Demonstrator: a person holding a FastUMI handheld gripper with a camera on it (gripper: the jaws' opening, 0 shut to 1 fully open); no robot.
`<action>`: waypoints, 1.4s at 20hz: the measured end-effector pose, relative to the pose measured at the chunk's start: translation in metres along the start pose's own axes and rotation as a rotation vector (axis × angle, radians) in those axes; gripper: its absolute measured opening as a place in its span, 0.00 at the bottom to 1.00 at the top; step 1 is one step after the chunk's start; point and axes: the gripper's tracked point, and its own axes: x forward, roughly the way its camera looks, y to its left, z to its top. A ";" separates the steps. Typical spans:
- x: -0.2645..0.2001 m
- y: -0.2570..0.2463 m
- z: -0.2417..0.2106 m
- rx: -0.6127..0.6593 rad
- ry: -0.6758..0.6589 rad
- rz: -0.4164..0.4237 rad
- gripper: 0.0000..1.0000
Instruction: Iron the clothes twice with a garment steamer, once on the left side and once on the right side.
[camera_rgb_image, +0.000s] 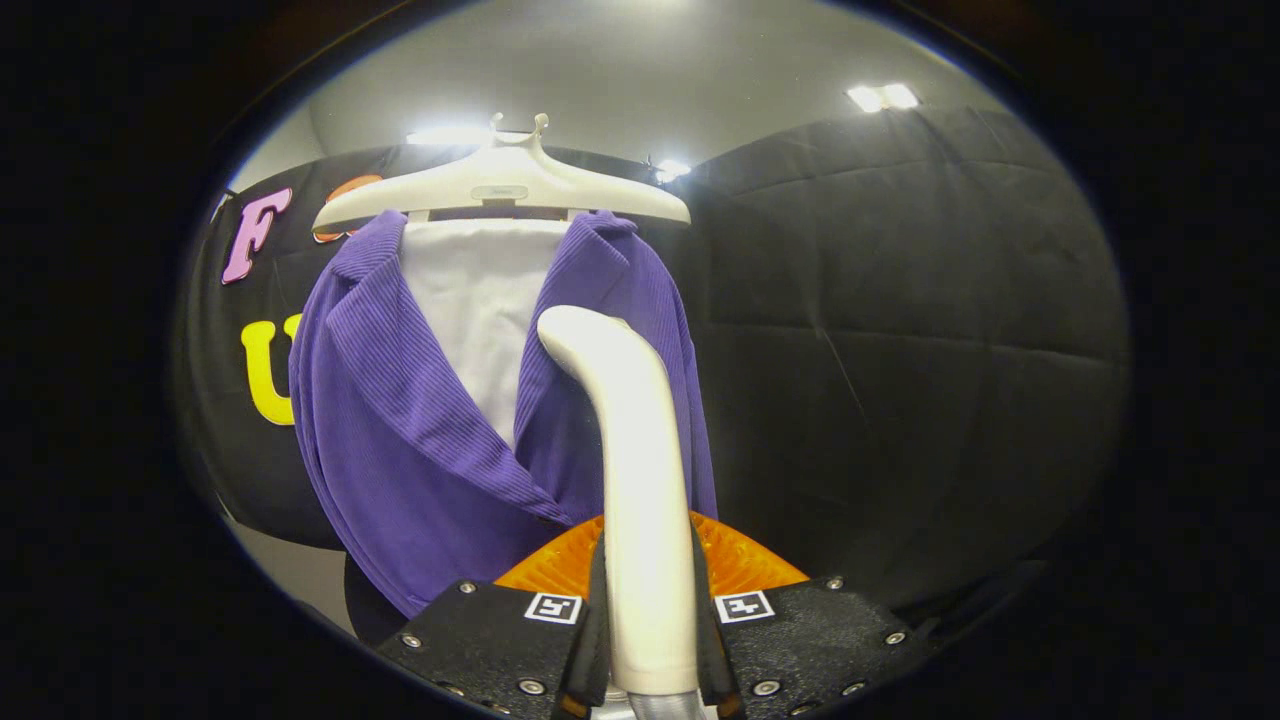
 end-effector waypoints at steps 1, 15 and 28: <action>0.002 -0.002 -0.003 -0.013 0.007 -0.010 0.34; 0.021 -0.022 -0.069 -0.040 0.118 -0.028 0.34; 0.022 -0.032 -0.145 -0.080 0.212 -0.029 0.35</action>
